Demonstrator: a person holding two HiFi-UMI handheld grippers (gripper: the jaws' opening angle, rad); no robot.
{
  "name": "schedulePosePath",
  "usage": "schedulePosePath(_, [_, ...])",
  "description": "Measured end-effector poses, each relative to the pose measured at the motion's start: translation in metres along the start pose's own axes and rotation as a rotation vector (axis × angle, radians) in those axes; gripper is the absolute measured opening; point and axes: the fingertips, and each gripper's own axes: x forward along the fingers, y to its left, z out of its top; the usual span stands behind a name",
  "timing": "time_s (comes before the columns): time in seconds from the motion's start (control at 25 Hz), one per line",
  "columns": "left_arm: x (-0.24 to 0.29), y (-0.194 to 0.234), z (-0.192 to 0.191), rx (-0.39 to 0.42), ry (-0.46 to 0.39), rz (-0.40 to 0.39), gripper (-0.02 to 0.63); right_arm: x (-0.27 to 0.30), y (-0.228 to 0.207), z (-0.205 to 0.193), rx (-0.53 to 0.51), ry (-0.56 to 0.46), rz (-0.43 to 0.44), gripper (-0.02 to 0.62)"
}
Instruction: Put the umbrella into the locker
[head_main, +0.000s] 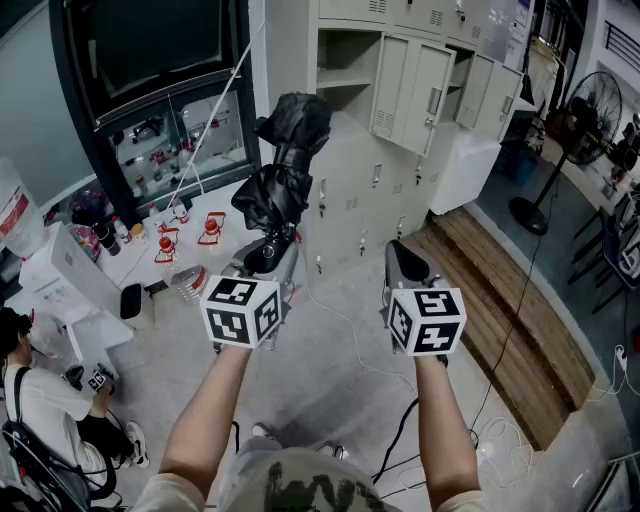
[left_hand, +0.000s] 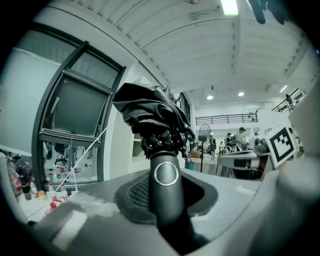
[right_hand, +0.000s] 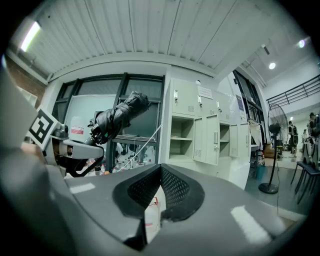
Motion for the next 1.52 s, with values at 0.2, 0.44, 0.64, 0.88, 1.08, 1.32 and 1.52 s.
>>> schedulePosePath(0.2, [0.01,-0.005,-0.005,-0.007,0.014,0.001,0.106,0.001,-0.012,-0.004,0.008,0.003,0.001,-0.002])
schedulePosePath(0.44, [0.039,-0.008,-0.007,-0.02,0.019,-0.016,0.106,0.013,-0.033,-0.005,0.011,0.005,-0.008,-0.002])
schedulePosePath(0.64, [0.073,-0.003,-0.007,-0.022,0.02,-0.035,0.106,0.037,-0.054,-0.004,0.005,0.006,-0.021,-0.002])
schedulePosePath(0.88, [0.134,0.014,-0.005,-0.035,0.008,-0.059,0.106,0.084,-0.081,-0.006,-0.025,0.014,-0.036,-0.002])
schedulePosePath(1.08, [0.196,0.038,-0.002,-0.04,0.021,-0.077,0.106,0.141,-0.11,-0.004,-0.022,0.026,-0.05,-0.002])
schedulePosePath(1.32, [0.262,0.072,0.009,-0.052,0.037,-0.099,0.106,0.208,-0.135,0.008,-0.023,0.039,-0.068,-0.002])
schedulePosePath(1.52, [0.306,0.096,0.019,-0.049,0.046,-0.118,0.106,0.255,-0.146,0.016,-0.018,0.049,-0.077,-0.002])
